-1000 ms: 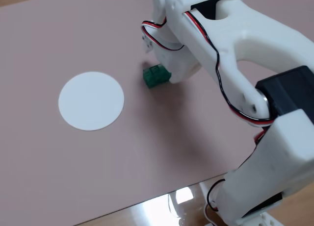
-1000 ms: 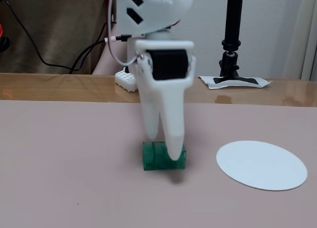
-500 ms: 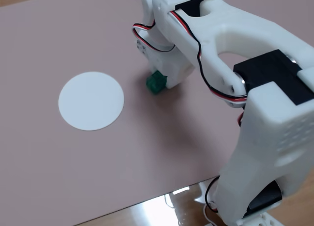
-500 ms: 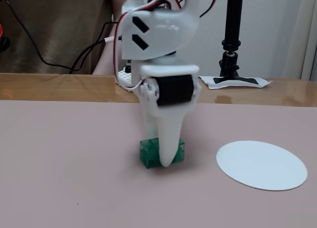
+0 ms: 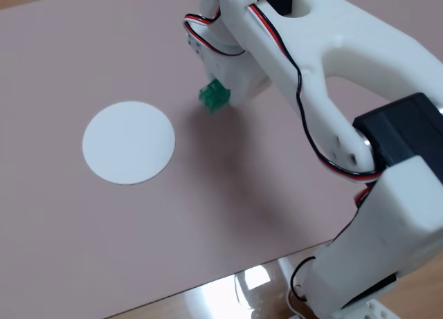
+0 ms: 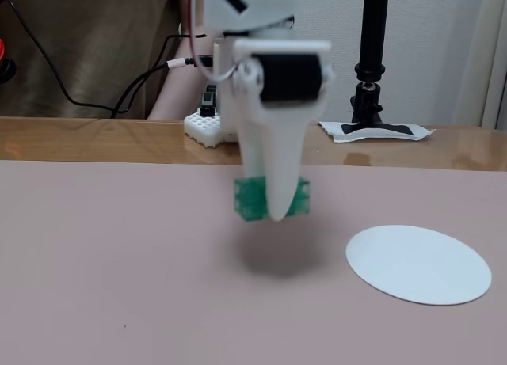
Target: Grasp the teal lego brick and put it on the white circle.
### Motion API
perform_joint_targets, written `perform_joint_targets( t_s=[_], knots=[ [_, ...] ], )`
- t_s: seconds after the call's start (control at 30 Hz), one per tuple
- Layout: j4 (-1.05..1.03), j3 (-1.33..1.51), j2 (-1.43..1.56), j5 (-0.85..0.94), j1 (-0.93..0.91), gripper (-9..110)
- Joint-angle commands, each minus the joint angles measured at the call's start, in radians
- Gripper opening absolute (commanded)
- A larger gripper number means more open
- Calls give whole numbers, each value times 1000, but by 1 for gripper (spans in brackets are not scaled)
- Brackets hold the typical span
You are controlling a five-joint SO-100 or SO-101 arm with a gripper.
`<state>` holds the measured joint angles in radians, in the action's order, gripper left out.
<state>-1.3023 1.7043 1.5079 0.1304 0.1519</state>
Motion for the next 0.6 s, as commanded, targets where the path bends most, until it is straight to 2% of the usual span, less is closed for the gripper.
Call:
perform_joint_targets(
  t_s=[0.0,0.4,0.57],
  knots=[
    [-72,-138,55,-18,35,0],
    [-321,-718,-282,-60,356,0],
    [-342,-776,-417,-58,417,0]
  ],
)
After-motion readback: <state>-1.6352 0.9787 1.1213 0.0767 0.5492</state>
